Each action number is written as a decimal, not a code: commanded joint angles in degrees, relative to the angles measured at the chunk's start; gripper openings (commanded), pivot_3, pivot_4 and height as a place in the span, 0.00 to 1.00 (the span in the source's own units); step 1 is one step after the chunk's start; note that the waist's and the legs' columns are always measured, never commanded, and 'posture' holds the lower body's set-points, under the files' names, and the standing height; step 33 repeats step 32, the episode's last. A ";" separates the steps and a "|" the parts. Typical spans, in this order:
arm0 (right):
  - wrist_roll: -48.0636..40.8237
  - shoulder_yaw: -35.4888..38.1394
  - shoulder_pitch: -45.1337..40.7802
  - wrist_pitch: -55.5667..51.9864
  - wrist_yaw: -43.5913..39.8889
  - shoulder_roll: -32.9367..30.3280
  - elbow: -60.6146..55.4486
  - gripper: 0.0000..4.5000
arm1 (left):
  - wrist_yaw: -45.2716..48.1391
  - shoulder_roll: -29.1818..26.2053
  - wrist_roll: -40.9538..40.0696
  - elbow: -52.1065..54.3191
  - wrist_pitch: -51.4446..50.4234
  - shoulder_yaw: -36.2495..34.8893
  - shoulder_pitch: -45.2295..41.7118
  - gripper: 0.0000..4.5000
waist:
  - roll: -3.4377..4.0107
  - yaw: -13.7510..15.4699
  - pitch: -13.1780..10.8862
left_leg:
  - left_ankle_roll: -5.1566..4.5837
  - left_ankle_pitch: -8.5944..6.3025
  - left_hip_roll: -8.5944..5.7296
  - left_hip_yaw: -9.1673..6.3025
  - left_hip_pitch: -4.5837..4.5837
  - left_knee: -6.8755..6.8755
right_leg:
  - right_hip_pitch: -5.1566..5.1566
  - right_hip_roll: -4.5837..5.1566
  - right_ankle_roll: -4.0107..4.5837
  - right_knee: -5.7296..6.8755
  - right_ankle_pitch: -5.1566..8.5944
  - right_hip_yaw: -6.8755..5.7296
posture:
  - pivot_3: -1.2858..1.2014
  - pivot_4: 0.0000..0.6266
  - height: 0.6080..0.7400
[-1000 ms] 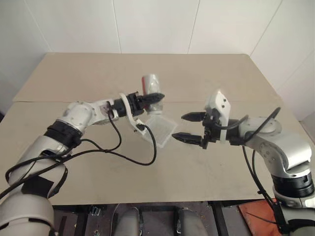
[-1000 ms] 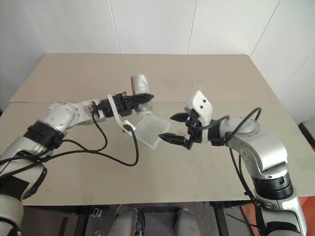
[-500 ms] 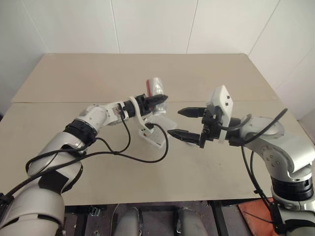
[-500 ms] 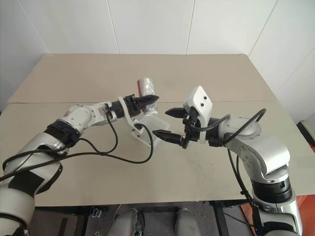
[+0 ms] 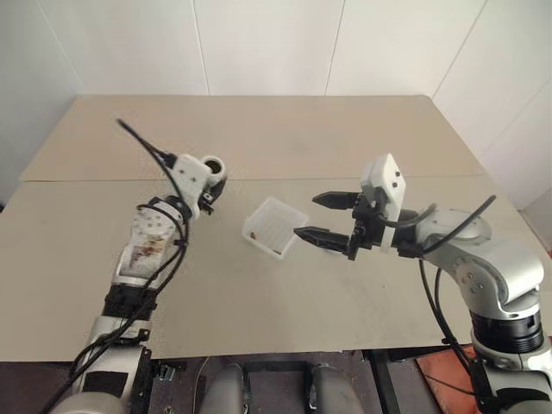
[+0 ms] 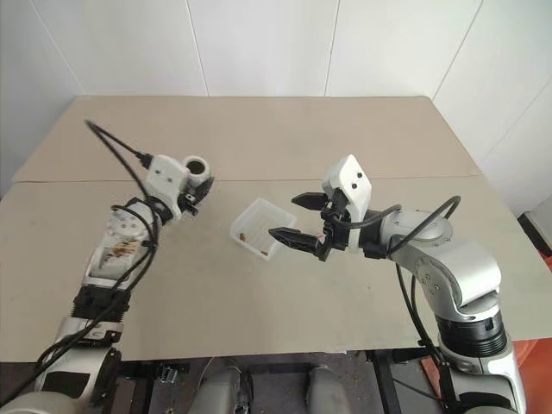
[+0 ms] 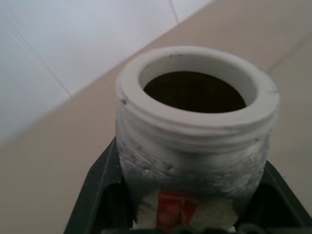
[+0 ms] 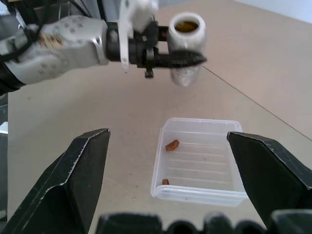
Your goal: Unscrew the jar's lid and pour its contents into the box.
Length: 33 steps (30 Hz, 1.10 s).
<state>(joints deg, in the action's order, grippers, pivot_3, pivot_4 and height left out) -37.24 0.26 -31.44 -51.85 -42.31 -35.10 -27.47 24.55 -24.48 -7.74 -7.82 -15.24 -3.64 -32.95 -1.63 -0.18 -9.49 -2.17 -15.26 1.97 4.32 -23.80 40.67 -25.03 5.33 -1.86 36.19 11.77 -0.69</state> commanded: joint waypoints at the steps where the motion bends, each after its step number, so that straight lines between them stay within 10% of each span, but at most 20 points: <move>1: 0.03 0.43 -1.13 2.51 -0.15 0.30 -0.11 0.99 | 1.36 0.09 -4.38 5.79 -3.58 -2.81 4.59 0.43 | 0.02 -0.01 0.02 | -0.01 -0.01 -0.01 -0.02 0.04 0.01 | 0.04 0.01 -0.01 -0.01 -0.01 0.02 | 0.52 0.24 1.00; 12: -0.13 1.39 -0.38 3.49 -0.75 -0.58 0.35 0.99 | 1.33 3.01 -3.34 3.22 0.59 -1.83 10.54 0.43 | 0.02 0.64 0.03 | -0.02 -0.01 -0.04 0.00 0.45 0.02 | 0.34 0.02 0.03 -0.11 -0.04 0.05 | 0.52 0.24 1.00; 20: -0.32 1.94 0.66 3.37 -1.43 -1.95 -0.04 1.00 | 3.37 -0.26 -5.00 8.86 -3.22 -3.48 14.13 0.99 | 0.02 0.43 0.03 | -0.02 -0.02 -0.02 -0.07 0.65 0.01 | 0.60 0.01 0.04 -0.20 -0.03 0.01 | 0.52 0.24 1.00; 33: 2.57 5.74 9.86 11.76 -7.80 -8.36 3.66 1.00 | 25.35 -17.21 -27.41 39.72 -10.97 -23.99 40.65 0.99 | 0.03 -0.07 0.03 | -0.02 -0.04 0.11 -0.12 0.70 -0.20 | 0.56 0.12 0.10 -0.32 0.02 0.01 | 0.52 0.24 1.00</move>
